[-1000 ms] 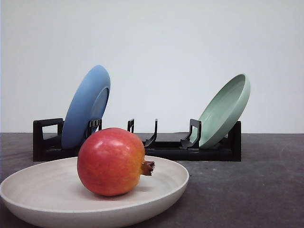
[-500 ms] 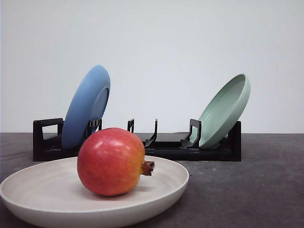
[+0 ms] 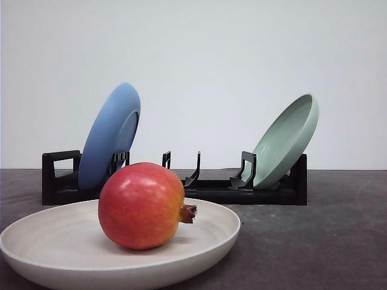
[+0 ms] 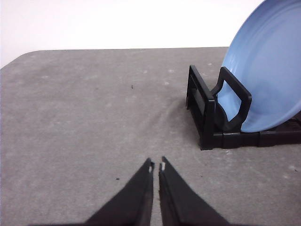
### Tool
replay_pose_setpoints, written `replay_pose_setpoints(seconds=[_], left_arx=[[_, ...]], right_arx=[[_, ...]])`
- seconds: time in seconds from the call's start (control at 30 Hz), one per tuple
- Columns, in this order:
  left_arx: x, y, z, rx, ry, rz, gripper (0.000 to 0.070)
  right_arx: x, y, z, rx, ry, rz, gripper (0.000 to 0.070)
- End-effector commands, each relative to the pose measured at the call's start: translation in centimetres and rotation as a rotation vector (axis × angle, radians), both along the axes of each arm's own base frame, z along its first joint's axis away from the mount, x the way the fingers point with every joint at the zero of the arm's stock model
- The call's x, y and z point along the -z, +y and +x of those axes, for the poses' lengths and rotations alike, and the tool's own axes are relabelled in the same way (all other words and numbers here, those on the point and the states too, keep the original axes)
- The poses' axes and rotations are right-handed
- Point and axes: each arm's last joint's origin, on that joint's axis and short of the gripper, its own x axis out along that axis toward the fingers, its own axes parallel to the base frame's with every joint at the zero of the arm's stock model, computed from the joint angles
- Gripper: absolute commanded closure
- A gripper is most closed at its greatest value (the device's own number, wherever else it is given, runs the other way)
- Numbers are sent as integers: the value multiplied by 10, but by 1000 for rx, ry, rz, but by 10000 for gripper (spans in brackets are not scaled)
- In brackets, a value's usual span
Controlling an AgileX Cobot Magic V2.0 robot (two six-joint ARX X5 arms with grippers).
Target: Place pomegranate in white plate
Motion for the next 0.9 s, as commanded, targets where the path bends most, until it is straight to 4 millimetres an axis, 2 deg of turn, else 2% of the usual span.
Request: replay_pose_setpoints(seconds=[0.0,0.87], left_arx=[[2,0,1,1,-7,9,700],[2,0,1,1,-7,9,700]], right_arx=[[1,0,0,0,-4,-4,687],[1,0,0,0,-4,-4,687]])
